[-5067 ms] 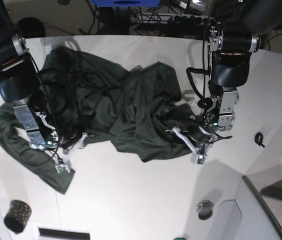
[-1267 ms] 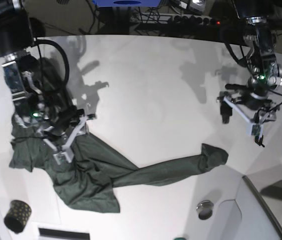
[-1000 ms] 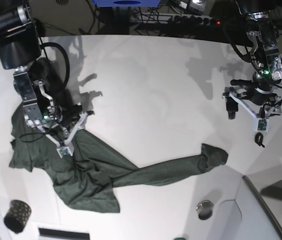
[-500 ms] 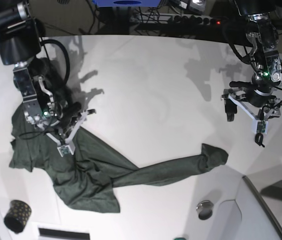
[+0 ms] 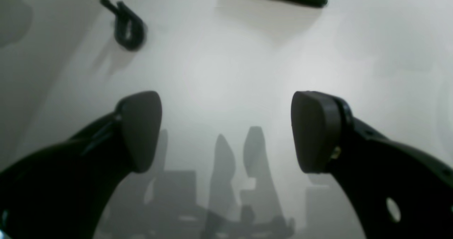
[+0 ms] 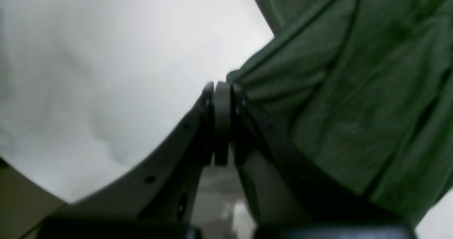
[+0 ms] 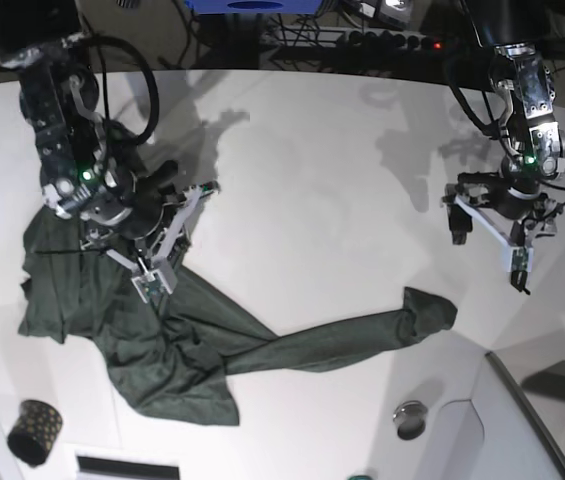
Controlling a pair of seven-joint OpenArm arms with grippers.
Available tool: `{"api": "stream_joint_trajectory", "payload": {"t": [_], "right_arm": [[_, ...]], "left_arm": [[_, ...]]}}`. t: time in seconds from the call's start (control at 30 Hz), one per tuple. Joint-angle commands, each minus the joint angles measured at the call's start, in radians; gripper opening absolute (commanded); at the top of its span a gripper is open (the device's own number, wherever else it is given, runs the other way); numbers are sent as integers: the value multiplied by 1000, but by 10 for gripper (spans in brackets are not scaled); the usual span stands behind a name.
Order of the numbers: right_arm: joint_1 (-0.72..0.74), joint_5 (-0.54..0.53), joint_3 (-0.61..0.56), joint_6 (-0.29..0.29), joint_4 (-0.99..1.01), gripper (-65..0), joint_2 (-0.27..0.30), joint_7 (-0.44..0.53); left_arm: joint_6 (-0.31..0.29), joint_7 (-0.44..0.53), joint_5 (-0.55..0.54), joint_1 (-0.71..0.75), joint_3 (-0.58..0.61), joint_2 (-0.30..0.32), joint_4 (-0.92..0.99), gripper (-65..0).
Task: Layout the t-shirt on the table in an organized manner, then fold the t-shirt properly
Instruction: 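Lower the shirt, release with the left gripper, and pull with the right gripper, then drag the shirt body with the right gripper toward the left gripper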
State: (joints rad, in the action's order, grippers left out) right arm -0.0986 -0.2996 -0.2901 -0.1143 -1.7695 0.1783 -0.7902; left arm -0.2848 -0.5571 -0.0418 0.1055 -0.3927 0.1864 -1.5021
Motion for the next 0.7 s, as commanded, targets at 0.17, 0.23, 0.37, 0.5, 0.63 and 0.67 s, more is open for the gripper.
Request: {"api": "stream_joint_trajectory", "payload": {"t": [0.17, 0.23, 0.37, 0.5, 0.63, 0.67], "right_arm": [[-181, -72, -5, -169, -185, -648, 7, -47], [-209, -95, -7, -204, -158, -648, 14, -56], [-214, -108, -1, -233, -17, -645, 33, -50], [-195, -108, -1, -232, 6, -474, 37, -58], [-180, -102, -1, -209, -120, -368, 30, -50], [-151, -102, -5, -173, -138, -368, 20, -50]], "left_arm": [[6, 22, -2, -42, -2, 14, -5, -100], [6, 22, -2, -49, -2, 15, 11, -100], [6, 22, -2, -62, -2, 15, 31, -100], [6, 22, -2, -62, -2, 15, 33, -100], [6, 22, -2, -40, -13, 25, 27, -100], [6, 22, -2, -19, -13, 45, 28, -100]]}}
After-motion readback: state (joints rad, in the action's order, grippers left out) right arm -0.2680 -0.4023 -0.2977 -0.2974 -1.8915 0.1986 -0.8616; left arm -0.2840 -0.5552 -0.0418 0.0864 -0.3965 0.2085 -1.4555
